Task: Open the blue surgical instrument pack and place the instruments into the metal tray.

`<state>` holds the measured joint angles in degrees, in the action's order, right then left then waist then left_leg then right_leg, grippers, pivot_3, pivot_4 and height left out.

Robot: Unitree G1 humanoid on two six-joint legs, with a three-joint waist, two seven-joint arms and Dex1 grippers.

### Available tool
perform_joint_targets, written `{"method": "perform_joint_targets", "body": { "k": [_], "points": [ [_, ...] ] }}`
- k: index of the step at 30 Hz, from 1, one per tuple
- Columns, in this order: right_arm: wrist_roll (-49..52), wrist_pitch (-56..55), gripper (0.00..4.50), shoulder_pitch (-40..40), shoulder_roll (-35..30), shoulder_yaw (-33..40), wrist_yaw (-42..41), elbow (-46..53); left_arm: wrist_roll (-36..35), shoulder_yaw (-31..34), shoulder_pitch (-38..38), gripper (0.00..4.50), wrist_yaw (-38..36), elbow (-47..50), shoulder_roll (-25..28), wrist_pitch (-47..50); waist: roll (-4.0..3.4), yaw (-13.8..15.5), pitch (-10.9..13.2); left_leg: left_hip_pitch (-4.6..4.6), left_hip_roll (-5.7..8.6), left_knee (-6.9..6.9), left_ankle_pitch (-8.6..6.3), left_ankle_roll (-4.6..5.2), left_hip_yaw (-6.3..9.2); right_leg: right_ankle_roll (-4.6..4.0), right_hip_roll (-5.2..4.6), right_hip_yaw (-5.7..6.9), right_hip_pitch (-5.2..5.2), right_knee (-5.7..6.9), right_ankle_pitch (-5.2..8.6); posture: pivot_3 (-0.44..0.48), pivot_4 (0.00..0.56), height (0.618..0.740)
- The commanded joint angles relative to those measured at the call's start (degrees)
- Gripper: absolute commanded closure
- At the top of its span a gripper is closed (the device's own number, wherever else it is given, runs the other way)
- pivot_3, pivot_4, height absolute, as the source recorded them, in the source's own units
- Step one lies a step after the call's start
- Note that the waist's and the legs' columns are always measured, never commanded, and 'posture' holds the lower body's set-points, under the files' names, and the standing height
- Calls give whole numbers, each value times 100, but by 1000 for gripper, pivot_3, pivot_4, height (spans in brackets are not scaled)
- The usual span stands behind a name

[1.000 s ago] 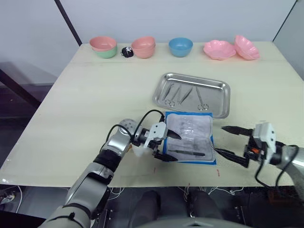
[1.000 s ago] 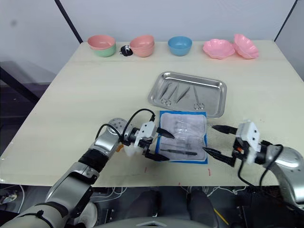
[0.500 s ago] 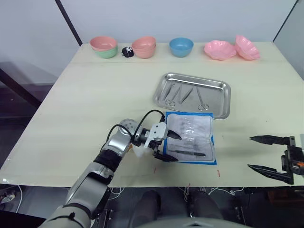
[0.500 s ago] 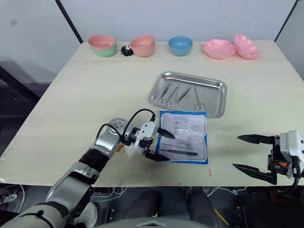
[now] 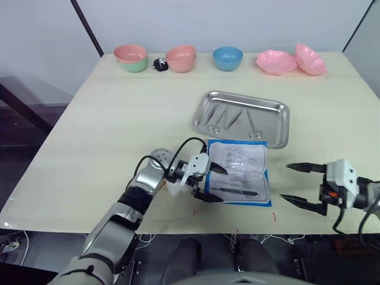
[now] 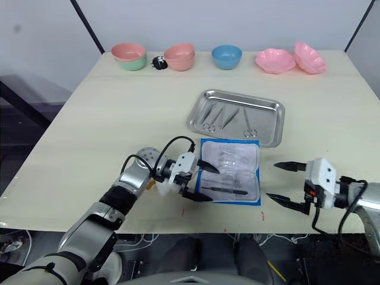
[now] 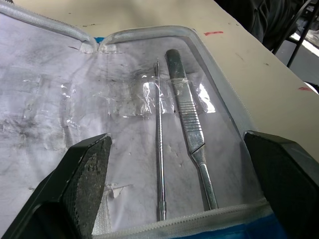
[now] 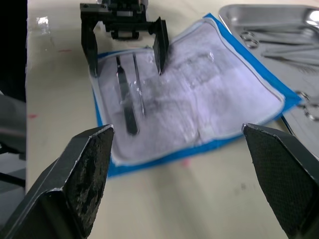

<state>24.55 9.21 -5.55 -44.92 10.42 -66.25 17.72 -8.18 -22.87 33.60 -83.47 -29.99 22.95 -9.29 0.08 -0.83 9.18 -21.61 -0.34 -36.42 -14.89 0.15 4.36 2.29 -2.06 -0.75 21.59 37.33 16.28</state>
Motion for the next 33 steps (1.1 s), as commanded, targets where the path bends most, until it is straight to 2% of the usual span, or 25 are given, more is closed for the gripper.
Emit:
{"method": "perform_joint_targets", "body": {
  "k": [1, 8, 13, 25, 28, 31, 32, 33],
  "points": [
    [-405, 22, 185, 389, 150, -434, 433, 124, 622, -220, -331, 0, 255, -909, 235, 297, -1, 0, 0, 0, 0, 0, 0, 0, 0, 0, 2, -1, 0, 0, 0, 0, 150, 740],
    [-1029, 348, 185, 1159, 441, -1364, 925, 7, 624, -220, -276, 0, 261, -934, 230, 286, -1, 6, -1, 1, 3, 0, 2, -1, 2, 4, 7, 4, 1, 2, -3, 0, 150, 740],
    [-1315, 451, 185, 1480, 496, -1871, 920, -155, 625, -227, -243, 0, 263, -951, 231, 294, 1, 7, 0, 1, 5, 0, 4, -3, 2, 6, 6, 6, 1, 2, -4, 0, 150, 740],
    [-1969, 135, 185, 1673, 403, -2413, 806, -831, 608, -223, -268, 0, 274, -880, 247, 333, 7, 4, -2, 4, 8, -2, 8, -8, 3, 10, 11, 5, -1, 10, -8, 0, 150, 740],
    [-1949, 181, 922, 1680, 453, -2456, 798, -856, 609, -220, -263, 0, 282, -880, 245, 333, 9, 4, -9, 7, 8, -2, 8, -7, 4, 10, 12, 6, -2, 11, -7, 0, 150, 740],
    [-1960, 162, 2474, 1698, 464, -2509, 736, -880, 607, -217, -257, 0, 288, -870, 241, 343, 9, -1, -10, 7, 8, -2, 9, -8, 3, 10, 12, 4, -2, 12, -8, 0, 150, 740],
    [-1960, 155, 2692, 1694, 447, -2543, 681, -885, 607, -215, -255, 0, 289, -868, 239, 347, 10, -2, -10, 8, 8, -2, 9, -8, 2, 10, 12, 3, -2, 13, -8, 0, 150, 740],
    [-1958, 153, 3197, 1683, 428, -2573, 635, -882, 609, -213, -253, 0, 289, -865, 240, 349, 11, -3, -10, 8, 8, -3, 9, -8, 2, 10, 12, 3, -2, 13, -8, 0, 150, 740]
  ]
}}
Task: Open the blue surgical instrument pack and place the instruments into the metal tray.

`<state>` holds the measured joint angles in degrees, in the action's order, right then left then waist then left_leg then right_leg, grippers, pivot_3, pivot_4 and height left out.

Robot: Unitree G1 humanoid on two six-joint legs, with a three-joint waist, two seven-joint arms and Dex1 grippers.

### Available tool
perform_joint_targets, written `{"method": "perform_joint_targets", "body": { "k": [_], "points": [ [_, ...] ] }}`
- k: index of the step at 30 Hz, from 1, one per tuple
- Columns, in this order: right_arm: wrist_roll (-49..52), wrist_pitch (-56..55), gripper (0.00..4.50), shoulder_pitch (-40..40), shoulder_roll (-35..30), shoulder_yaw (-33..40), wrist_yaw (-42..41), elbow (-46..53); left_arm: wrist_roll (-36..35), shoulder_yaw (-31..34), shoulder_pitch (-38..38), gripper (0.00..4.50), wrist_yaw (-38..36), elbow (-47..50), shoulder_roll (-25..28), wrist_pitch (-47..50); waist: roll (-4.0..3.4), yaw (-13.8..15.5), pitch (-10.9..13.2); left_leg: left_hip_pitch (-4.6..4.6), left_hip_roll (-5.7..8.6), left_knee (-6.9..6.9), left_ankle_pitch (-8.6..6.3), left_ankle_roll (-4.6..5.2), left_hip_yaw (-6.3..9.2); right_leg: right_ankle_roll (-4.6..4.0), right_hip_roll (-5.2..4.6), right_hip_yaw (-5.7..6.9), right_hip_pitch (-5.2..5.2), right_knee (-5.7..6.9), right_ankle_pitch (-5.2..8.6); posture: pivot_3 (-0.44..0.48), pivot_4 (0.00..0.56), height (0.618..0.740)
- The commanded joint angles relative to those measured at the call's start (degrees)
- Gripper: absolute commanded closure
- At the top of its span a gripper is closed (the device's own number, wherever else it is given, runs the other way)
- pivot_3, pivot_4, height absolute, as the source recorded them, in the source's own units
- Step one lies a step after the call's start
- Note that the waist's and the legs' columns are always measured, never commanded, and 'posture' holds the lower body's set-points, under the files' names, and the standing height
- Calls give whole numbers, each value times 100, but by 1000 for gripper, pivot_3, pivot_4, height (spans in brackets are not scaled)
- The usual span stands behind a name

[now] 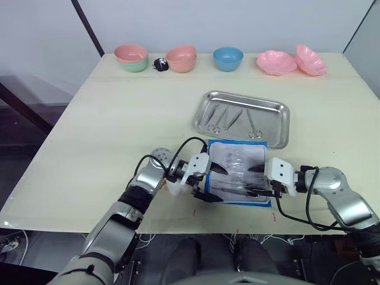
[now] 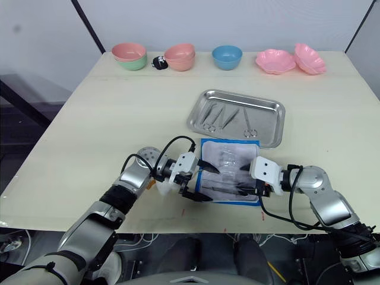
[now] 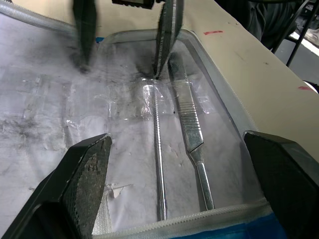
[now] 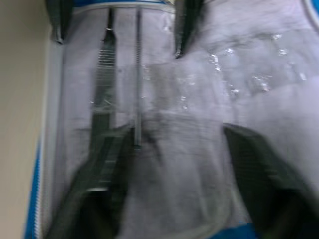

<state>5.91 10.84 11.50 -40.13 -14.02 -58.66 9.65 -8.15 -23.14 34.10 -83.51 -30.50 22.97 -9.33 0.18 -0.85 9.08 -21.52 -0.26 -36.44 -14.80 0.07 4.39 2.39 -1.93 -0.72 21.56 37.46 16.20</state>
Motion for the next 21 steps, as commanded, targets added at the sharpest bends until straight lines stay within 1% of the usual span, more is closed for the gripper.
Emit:
{"method": "perform_joint_targets", "body": {
  "k": [1, 2, 3, 4, 10, 21],
  "points": [
    [-90, -8, 3197, -30, -64, -146, -149, -72, 606, -185, -303, 0, 293, -814, 239, 353, 4, -1, -2, 0, 0, 0, 0, 0, 0, 0, 0, 0, 0, 0, 0, 0, 150, 740],
    [-84, -6, 3463, -39, -68, -152, -164, -61, 607, -184, -300, 0, 291, -813, 242, 357, 7, -3, -4, 1, 0, 0, 0, 0, 0, 0, 0, 0, 0, 2, 0, 0, 150, 740],
    [-70, 4, 4226, -52, -67, -154, -182, -46, 609, -184, -299, 0, 288, -812, 247, 358, 7, -2, -5, 4, 0, 0, 0, 0, 1, 0, 0, 0, 0, 6, 0, 0, 150, 740],
    [-58, 9, 4377, -67, -70, -162, -210, -28, 609, -184, -299, 0, 286, -809, 249, 362, 7, -2, -5, 4, 0, 0, 0, 0, 1, 0, 0, 0, 0, 7, 0, 0, 150, 740],
    [-29, 22, 4377, -109, -61, -155, -260, 37, 601, -185, -302, 0, 277, -797, 252, 372, 8, 0, -11, 6, 0, 0, 0, 0, 1, 0, 0, 0, 0, 11, 0, 0, 150, 740],
    [97, 422, 4377, -31, -128, -121, -296, 558, 595, -187, -324, 0, 290, -784, 234, 374, 5, 1, -13, 7, 0, -1, 1, -1, 0, 0, 1, -1, 0, 15, 0, 0, 150, 740]
  ]
}}
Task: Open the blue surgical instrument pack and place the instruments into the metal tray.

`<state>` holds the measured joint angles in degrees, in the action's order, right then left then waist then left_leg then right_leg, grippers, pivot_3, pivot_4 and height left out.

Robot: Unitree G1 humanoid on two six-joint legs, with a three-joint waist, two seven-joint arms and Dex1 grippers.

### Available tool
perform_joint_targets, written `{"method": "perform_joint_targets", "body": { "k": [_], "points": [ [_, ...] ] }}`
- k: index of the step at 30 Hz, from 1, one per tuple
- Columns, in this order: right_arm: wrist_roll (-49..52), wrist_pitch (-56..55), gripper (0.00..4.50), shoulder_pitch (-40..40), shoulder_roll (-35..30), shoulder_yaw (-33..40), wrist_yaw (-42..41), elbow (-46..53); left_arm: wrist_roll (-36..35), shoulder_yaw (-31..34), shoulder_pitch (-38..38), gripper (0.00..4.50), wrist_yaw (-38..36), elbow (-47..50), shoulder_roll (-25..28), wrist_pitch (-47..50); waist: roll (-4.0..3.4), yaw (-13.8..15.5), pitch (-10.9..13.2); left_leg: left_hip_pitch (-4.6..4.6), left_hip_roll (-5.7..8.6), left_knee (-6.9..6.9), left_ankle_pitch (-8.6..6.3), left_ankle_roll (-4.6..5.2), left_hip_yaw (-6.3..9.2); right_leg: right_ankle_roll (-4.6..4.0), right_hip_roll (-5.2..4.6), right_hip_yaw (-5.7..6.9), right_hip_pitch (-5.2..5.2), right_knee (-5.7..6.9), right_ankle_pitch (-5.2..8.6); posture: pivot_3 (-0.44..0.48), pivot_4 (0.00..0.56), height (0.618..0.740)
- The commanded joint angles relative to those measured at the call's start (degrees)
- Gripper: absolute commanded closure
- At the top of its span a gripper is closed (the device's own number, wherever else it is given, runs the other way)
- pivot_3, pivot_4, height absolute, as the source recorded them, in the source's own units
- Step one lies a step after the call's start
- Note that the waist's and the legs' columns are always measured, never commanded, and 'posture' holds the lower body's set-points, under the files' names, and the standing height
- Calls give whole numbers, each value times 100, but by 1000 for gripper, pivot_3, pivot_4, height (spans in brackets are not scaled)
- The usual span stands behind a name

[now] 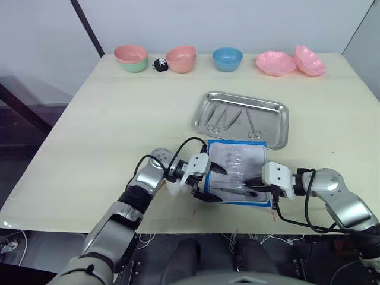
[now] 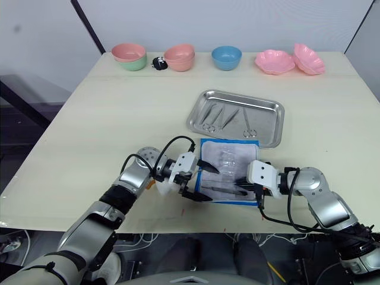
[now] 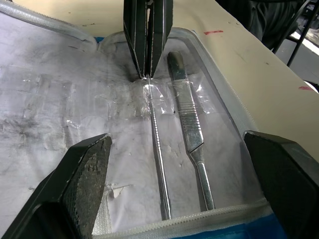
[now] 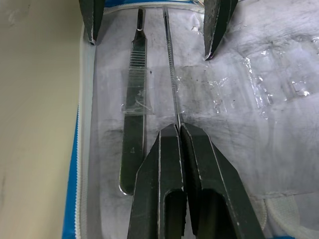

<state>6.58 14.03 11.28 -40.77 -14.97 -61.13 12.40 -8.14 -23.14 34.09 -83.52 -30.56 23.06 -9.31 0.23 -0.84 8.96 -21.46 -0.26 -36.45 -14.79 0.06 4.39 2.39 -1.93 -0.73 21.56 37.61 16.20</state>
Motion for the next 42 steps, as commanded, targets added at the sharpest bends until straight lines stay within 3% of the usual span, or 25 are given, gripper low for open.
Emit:
{"method": "perform_joint_targets", "body": {
  "k": [1, 9, 25, 42],
  "points": [
    [33, 140, 4377, -6, -85, -37, -69, 346, 594, -188, -323, 0, 292, -778, 222, 372, 0, 0, 0, 0, 0, 0, 0, 0, 0, 0, 0, 0, 0, 0, 0, 0, 150, 740],
    [22, 524, 4377, 211, -177, 27, -12, 825, 597, -187, -326, 0, 304, -790, 209, 364, -3, 0, -1, -2, 0, -1, 0, 0, 0, 0, 0, -1, 0, 3, 0, 0, 150, 740],
    [-34, -23, 4377, 86, -686, 276, -70, 871, 613, -204, -305, 0, 308, -843, 177, 324, -1, 0, 0, -4, 0, -5, 1, -1, -1, 1, 0, 0, 0, 4, 0, 0, 150, 740],
    [204, -776, 4377, -645, -1320, 1024, -358, 714, 612, -223, -343, 0, 302, -816, 164, 325, 2, 1, 2, -5, 2, -9, 1, -1, -8, 1, 0, -5, -1, 6, 0, 0, 150, 740]
  ]
}}
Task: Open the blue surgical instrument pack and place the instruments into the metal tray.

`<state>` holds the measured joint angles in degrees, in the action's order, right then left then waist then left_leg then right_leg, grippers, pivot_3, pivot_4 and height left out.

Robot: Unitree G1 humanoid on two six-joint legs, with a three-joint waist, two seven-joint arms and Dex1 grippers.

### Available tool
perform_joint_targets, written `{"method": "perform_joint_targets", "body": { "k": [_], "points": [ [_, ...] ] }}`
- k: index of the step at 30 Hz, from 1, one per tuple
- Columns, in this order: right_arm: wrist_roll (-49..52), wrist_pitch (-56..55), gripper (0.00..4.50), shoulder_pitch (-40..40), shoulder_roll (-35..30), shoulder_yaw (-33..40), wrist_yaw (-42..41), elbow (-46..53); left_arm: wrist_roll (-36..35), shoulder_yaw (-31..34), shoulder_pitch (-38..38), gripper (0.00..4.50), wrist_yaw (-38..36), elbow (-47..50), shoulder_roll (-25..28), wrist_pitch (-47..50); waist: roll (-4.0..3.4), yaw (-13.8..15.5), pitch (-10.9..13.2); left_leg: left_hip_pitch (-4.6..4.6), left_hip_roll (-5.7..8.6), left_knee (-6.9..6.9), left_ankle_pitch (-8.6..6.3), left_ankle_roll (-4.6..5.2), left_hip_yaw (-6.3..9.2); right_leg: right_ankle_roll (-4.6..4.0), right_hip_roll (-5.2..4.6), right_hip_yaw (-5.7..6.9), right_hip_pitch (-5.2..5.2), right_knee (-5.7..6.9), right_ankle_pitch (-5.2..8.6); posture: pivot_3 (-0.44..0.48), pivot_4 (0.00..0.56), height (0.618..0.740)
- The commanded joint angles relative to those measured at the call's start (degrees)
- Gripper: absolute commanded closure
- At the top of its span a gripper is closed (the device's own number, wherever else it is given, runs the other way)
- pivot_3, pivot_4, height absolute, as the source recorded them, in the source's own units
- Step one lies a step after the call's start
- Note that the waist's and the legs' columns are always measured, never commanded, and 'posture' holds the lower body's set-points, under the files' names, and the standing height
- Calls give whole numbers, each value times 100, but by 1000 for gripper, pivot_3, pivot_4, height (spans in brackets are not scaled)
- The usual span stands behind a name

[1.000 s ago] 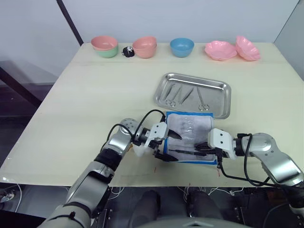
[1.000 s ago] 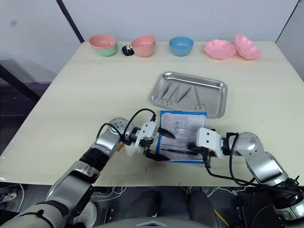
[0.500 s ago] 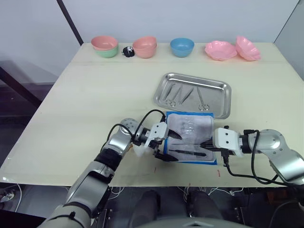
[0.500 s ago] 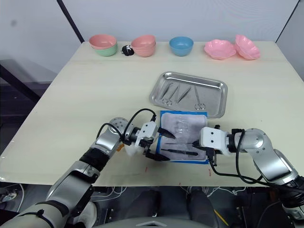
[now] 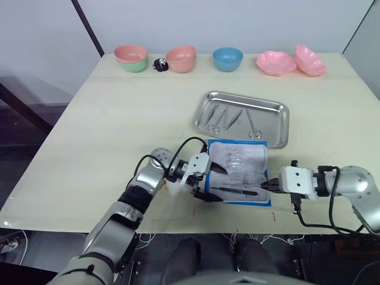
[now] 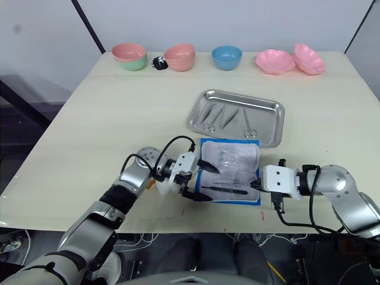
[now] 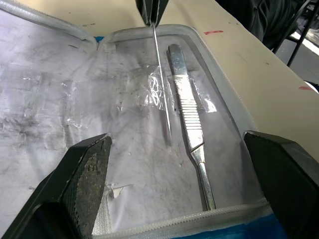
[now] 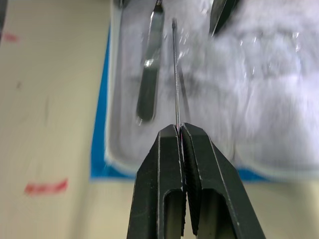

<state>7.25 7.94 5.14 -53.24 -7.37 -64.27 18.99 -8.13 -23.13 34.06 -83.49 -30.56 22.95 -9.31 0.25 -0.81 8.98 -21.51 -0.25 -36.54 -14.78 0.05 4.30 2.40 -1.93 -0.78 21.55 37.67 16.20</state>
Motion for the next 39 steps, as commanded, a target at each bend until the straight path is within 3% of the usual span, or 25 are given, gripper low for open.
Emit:
{"method": "perform_joint_targets", "body": {
  "k": [1, 21, 28, 39],
  "points": [
    [175, -191, 4377, -105, -128, 362, -71, 39, 613, -225, -341, 0, 303, -820, 168, 325, 0, 1, 0, 0, 0, 0, 0, 0, 0, 0, 0, 0, 0, 1, 0, 0, 150, 740],
    [1061, -278, 4377, -1305, -335, 1854, -362, 45, 619, -248, -373, 0, 293, -828, 151, 305, -3, 3, -3, 0, 2, -10, 0, 0, -11, 2, 1, -9, -3, 6, -1, 0, 150, 740],
    [1857, 424, 4377, -1211, -18, 2150, -74, 219, 620, -252, -374, 0, 286, -839, 150, 302, -3, 1, -3, -1, 2, -12, 0, 0, -13, 2, 2, -12, -4, 8, -2, 0, 150, 740],
    [2013, 732, 4377, -968, 126, 1998, 112, 325, 625, -244, -366, 0, 299, -854, 164, 303, -5, 2, -5, 0, 2, -14, 0, 0, -14, 3, 3, -14, -4, 10, -2, 0, 150, 740]
  ]
}}
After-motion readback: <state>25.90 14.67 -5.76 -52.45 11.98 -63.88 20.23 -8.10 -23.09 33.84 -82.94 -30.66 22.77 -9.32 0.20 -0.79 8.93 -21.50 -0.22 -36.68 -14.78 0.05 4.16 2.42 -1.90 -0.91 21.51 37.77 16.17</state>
